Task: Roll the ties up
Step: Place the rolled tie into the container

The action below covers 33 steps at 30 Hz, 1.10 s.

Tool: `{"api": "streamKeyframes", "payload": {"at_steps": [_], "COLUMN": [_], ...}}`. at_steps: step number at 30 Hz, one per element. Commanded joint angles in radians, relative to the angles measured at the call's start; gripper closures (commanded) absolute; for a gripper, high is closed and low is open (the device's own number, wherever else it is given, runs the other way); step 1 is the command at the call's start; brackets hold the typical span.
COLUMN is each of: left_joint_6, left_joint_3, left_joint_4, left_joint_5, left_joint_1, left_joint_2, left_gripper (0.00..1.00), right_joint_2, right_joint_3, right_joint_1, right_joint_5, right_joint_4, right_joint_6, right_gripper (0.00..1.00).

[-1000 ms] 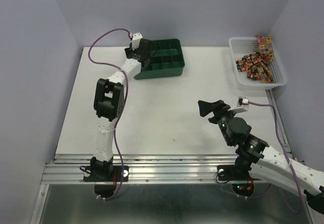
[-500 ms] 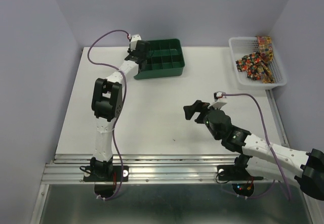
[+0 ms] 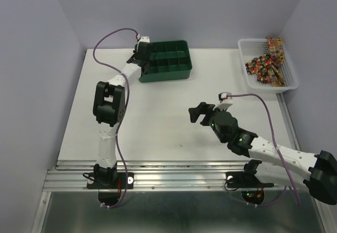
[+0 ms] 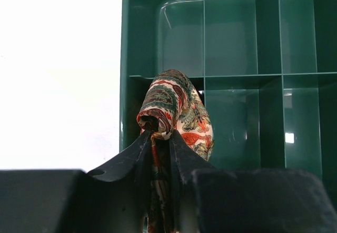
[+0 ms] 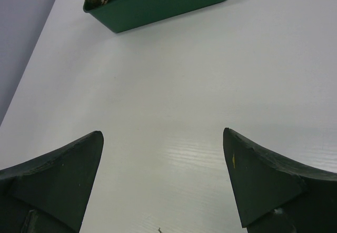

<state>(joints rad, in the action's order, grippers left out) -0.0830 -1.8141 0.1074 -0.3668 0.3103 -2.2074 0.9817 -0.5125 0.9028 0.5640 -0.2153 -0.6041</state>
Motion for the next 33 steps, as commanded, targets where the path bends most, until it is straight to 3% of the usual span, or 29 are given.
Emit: {"api": "streamKeyframes", "payload": {"at_steps": [1,5,6,7,17,22,31,33], "left_joint_6": [0.066,0.077,0.107,0.121,0.198,0.241,0.259,0.252], "left_joint_3": [-0.016,0.001,0.004,0.002,-0.007,-0.021,-0.117,-0.183], "left_joint_4": [0.008,-0.002,-0.003,-0.005,0.002,0.063,0.164,0.189], "left_joint_5": [-0.011,0.115,0.141,0.178,0.255,0.354,0.375,0.374], "left_joint_1": [-0.037,-0.082,-0.088,-0.097,-0.096,-0.093,-0.088,-0.088], "left_joint_2": [0.018,0.018,0.015,0.006,-0.051,-0.078,-0.135,-0.173], "left_gripper": [0.74,0.85,0.96,0.96,0.95,0.93,0.92,0.77], "right_joint_2": [0.006,0.055,0.066,0.080,0.104,0.118,0.126,0.117], "right_joint_3": [-0.050,-0.066,-0.072,-0.080,-0.078,-0.080,-0.072,-0.064], "right_joint_1": [-0.005,-0.007,-0.008,-0.007,-0.019,-0.024,-0.035,-0.036], "right_joint_5": [0.023,0.020,0.020,0.017,0.010,-0.004,-0.024,-0.021], "right_joint_4": [-0.053,-0.065,-0.065,-0.064,-0.076,-0.075,-0.085,-0.084], "right_joint_6": [0.035,0.058,0.061,0.069,0.079,0.079,0.073,0.070], "right_gripper": [0.00,0.00,0.00,0.01,0.01,0.00,0.00,0.00]}}
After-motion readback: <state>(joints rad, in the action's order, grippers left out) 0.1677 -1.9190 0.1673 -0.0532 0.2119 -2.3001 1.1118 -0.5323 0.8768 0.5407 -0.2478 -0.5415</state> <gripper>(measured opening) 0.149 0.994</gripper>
